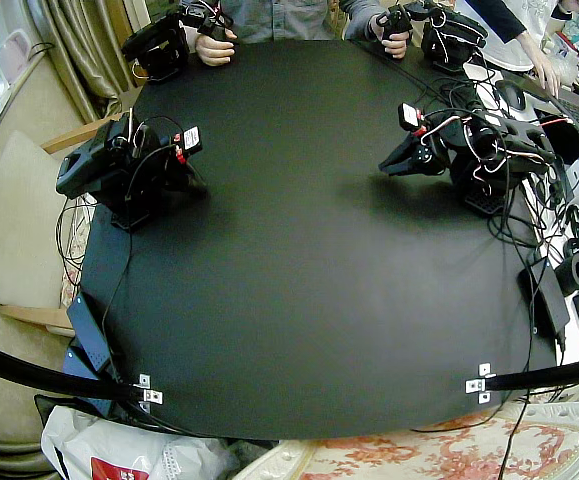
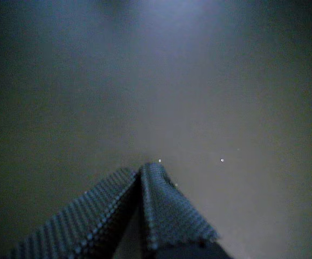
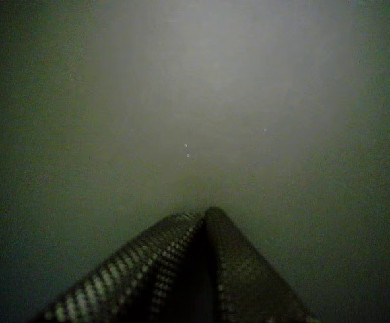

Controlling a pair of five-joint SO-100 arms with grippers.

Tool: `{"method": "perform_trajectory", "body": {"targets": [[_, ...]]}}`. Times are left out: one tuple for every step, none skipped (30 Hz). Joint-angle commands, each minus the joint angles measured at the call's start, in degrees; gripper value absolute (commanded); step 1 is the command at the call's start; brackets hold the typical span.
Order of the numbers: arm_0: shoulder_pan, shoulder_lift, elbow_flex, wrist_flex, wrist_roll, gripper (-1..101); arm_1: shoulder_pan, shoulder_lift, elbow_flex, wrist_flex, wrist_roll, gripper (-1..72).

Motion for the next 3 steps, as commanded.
{"method": "perform_trajectory", "body": {"targets": [[0.4, 1.5, 0.7, -0.4, -0.3, 0, 0.2, 0.8, -0.7, 1.0, -0.4, -0.5], [0.4, 1.5, 0.7, -0.4, -0.3, 0, 0.0, 0.8, -0.7, 1.0, -0.6, -0.5], [0.4, 1.5, 0.7, -0.4, -0.3, 0, 0.0, 0.8, -0.7, 1.0, -0.7, -0.5]]}}
